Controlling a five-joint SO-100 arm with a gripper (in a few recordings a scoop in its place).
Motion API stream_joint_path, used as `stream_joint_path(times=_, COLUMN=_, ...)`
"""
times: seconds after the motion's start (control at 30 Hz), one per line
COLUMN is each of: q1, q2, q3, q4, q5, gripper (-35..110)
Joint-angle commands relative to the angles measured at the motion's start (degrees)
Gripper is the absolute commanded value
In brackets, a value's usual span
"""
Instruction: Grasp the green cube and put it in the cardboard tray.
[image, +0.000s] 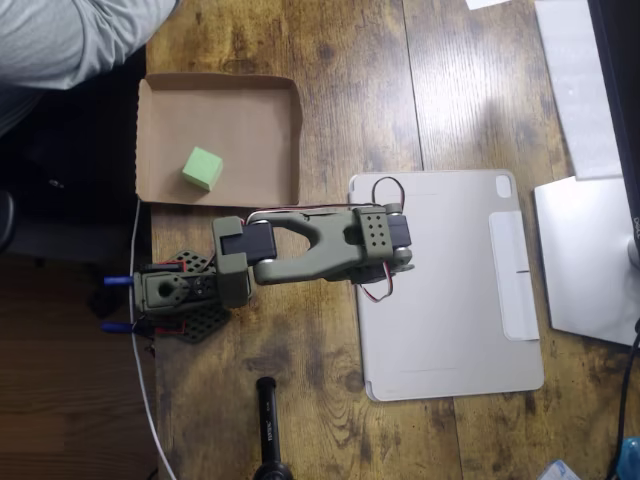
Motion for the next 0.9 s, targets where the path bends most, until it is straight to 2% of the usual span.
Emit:
stream_joint_path(times=0.0, q1=0.9, q2=1.7, q3=0.8, q4=1.3, q5=-1.8, gripper=0)
stream_joint_path(times=0.87, q1=1.1, q2=2.3, q3=0.8, q4=1.3, q5=-2.2, gripper=0)
